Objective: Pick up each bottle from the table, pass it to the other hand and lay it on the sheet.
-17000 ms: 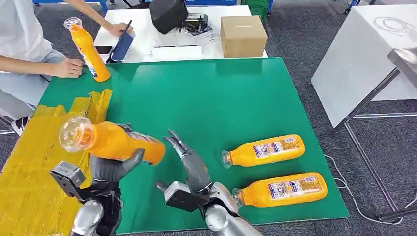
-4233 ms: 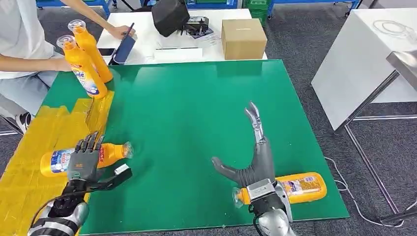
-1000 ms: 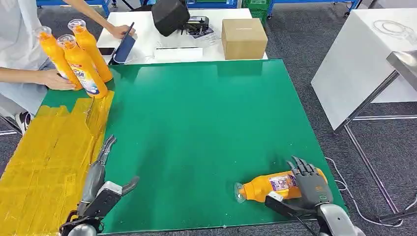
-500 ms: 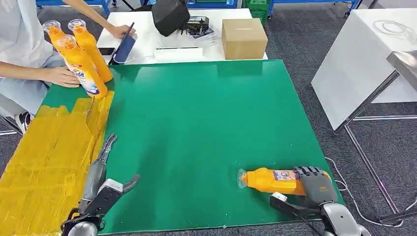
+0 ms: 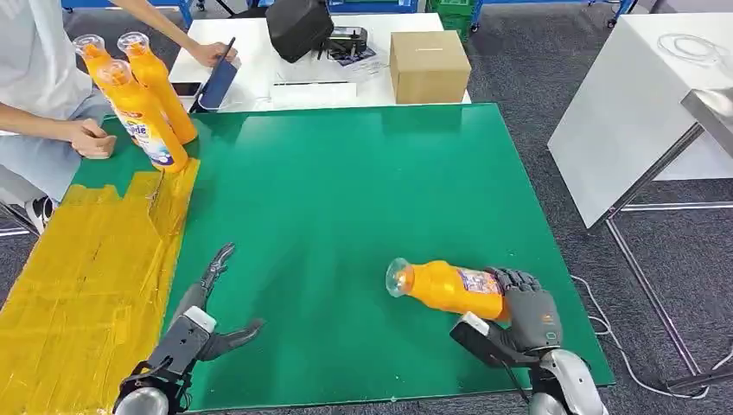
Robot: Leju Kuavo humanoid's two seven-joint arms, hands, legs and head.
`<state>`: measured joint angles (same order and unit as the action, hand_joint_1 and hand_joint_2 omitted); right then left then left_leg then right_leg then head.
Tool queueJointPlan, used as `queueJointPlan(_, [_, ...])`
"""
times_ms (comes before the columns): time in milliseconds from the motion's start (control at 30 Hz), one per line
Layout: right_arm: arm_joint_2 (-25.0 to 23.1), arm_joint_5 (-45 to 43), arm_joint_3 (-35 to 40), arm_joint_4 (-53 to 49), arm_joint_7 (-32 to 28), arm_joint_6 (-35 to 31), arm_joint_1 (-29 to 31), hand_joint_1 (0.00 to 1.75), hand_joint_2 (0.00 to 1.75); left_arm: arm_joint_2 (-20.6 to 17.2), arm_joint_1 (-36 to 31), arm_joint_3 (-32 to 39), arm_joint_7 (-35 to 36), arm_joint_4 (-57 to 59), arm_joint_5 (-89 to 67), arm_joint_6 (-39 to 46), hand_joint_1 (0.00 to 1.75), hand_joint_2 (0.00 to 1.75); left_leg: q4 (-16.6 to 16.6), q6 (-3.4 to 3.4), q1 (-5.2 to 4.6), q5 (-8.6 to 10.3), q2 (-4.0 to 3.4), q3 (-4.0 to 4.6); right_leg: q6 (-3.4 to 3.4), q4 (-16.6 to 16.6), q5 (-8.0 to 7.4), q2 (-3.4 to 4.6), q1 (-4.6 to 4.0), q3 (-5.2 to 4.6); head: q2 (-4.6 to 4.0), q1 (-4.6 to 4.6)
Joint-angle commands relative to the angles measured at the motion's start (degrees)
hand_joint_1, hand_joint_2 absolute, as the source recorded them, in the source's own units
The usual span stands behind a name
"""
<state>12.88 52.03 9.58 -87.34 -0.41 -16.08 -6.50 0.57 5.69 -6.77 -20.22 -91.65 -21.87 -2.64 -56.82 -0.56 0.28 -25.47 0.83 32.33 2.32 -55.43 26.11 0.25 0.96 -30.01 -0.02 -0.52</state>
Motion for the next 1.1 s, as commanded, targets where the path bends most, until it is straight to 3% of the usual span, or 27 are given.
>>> queueJointPlan(33, [-14.1, -19.1, -4.6, 1.5, -13.1, -4.4, 5.1, 1.75, 1.75, -2.2, -6.2, -5.3, 2.2, 1.3, 18.5, -10.8, 0.0, 1.75, 0.0, 0.07, 0.09, -0.04, -0.2, 0.03, -0.15, 0.0, -0.01, 0.09, -0.11, -0.04, 0.0, 0.0])
queueJointPlan(67, [-15.1, -23.3, -4.0, 2.3, -15.2, -3.3, 5.8, 1.75, 1.75, -1.9, -7.4, -6.1, 2.6, 1.8, 22.0, -11.7, 0.0, 1.75, 0.0, 0.04, 0.05, 0.0, -0.16, 0.17, -0.09, 0.0, -0.03, 0.07, -0.06, -0.17, 0.0, -0.02])
queueJointPlan(233, [-15.3, -24.8, -3.3, 3.0, -16.0, -3.0, 6.2, 1.75, 1.75, -2.1, -7.9, -6.7, 2.8, 1.9, 23.7, -11.4, 0.0, 1.75, 0.0, 0.04, 0.1, -0.03, -0.14, 0.09, -0.14, 0.0, 0.0, 0.01, -0.11, -0.06, 0.0, 0.0])
queueJointPlan(367, [-17.8, -31.7, 0.1, 7.9, -17.6, 3.3, 9.0, 1.75, 1.75, -1.7, -10.6, -8.8, 3.7, 2.7, 27.5, -11.4, 0.0, 1.75, 0.0, 0.04, 0.08, -0.02, -0.19, 0.09, -0.13, 0.0, -0.02, 0.07, -0.08, -0.07, 0.0, 0.0])
queueJointPlan(400, [-19.0, -36.3, 1.9, 10.9, -18.5, 8.0, 10.5, 1.75, 1.75, -1.8, -12.1, -10.1, 4.0, 3.4, 28.1, -11.3, 0.0, 1.75, 0.0, 0.05, 0.09, -0.01, -0.18, 0.12, -0.14, 0.0, -0.03, 0.05, -0.09, -0.09, 0.0, 0.0])
queueJointPlan(467, [-20.7, -38.4, 4.7, 15.6, -19.9, 8.5, 12.7, 1.75, 1.75, -1.6, -13.6, -11.5, 4.3, 4.2, 29.0, -10.9, 0.0, 1.75, 0.0, 0.05, 0.11, 0.01, -0.22, 0.13, -0.14, 0.0, -0.07, 0.1, -0.11, -0.11, 0.0, 0.02])
queueJointPlan(767, [-24.0, -42.5, 14.3, 23.9, -20.5, 13.6, 18.1, 1.75, 1.75, -1.5, -16.1, -16.1, 3.0, 4.9, 25.6, -8.3, 0.0, 1.75, 0.0, 0.06, 0.09, -0.03, -0.3, 0.08, -0.12, 0.0, -0.03, 0.2, -0.11, -0.1, 0.0, 0.0])
queueJointPlan(1100, [-24.0, -44.6, 16.5, 24.2, -20.7, 13.2, 20.3, 1.75, 1.75, -1.4, -16.4, -19.0, 1.3, 6.0, 22.1, -6.7, 0.0, 1.75, 0.0, 0.04, 0.09, 0.01, -0.13, 0.13, -0.11, 0.0, -0.01, 0.01, -0.07, -0.08, 0.0, 0.02])
